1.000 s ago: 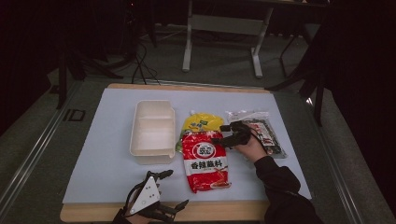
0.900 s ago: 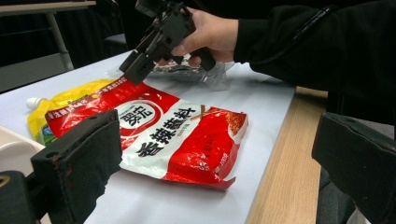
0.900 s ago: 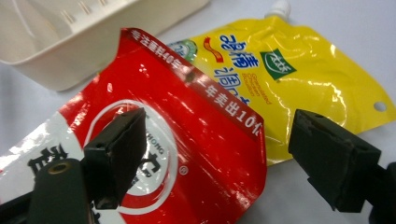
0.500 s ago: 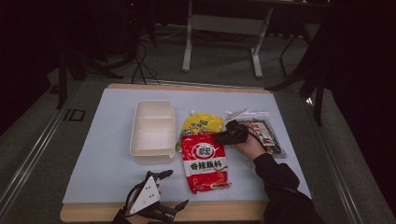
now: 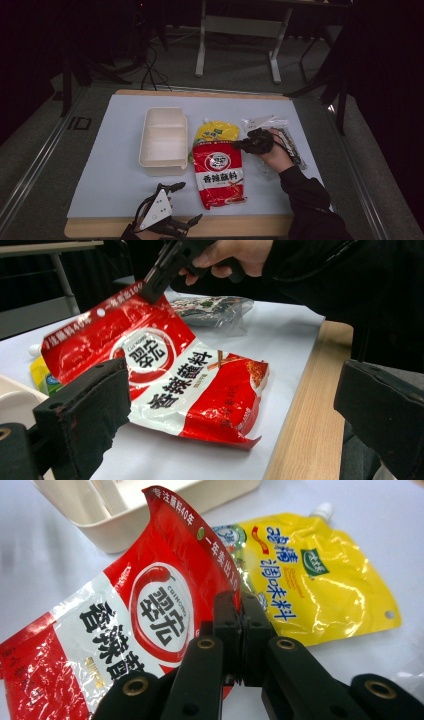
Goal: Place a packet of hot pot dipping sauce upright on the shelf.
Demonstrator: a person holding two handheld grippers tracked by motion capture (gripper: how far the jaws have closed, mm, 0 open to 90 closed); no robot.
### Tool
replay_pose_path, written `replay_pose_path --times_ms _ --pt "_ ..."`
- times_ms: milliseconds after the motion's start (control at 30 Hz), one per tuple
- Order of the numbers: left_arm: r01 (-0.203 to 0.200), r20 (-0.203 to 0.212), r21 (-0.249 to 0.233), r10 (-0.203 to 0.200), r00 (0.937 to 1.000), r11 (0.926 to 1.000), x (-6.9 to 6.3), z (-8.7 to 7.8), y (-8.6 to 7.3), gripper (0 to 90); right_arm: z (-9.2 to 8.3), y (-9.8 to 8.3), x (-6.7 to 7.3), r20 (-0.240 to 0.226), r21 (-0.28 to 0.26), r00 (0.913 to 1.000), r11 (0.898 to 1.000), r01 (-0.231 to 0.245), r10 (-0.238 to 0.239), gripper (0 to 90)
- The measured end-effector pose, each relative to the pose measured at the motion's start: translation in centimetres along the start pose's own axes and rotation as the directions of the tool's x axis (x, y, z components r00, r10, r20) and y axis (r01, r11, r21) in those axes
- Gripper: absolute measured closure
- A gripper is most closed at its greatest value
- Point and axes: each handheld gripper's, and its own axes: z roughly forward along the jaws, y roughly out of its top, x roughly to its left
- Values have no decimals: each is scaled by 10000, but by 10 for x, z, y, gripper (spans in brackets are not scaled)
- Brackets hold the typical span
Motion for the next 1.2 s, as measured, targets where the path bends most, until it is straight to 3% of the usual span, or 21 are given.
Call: replay_pose_path --times_ms 167,333,400,500,567,633,733,800,933,1067,1167,1200 --pt "-44 -109 37 45 9999 10000 1 0 0 29 -12 -1 7 -85 -488 10000 9988 7 -11 887" --pt "-152 -399 66 155 9991 9999 4 -1 3 29 -34 1 22 -60 -981 9991 9943 418 -426 888" --pt "106 -320 105 -102 9994 9999 6 -1 7 29 -42 2 29 -31 -1119 9983 9921 575 -582 888" --pt "179 -331 714 -156 9993 9973 8 1 14 30 -56 4 40 -14 -1326 9958 9870 905 -914 889" --pt "235 -484 720 -201 9986 9971 9 3 18 29 -62 4 46 -11 -1409 9945 9846 1036 -1048 889" --pt "424 -333 590 -404 9986 9974 13 4 23 29 -68 4 53 16 -1487 9923 9812 1231 -1242 889" --pt "409 -337 869 -381 9987 9954 21 5 32 34 -78 4 63 71 -1608 9884 9754 1506 -1514 889" --pt "507 -262 1049 -482 9985 9932 28 7 38 67 -83 4 70 54 -1660 9856 9718 1676 -1691 889" --pt "606 -475 954 -563 9973 9936 37 12 48 84 -91 4 82 -61 -1799 9803 9646 1931 -1974 890" --pt "314 -526 1054 -259 9983 9939 42 20 62 177 -99 4 92 -162 -1963 9757 9575 2114 -2187 890" --pt "508 -419 1045 -467 9980 9932 48 26 66 236 -105 6 100 -208 -2128 9714 9504 2268 -2364 889" --pt "600 -73 1076 -596 9982 9924 51 27 66 282 -107 7 103 -264 -2178 9703 9487 2292 -2405 889"
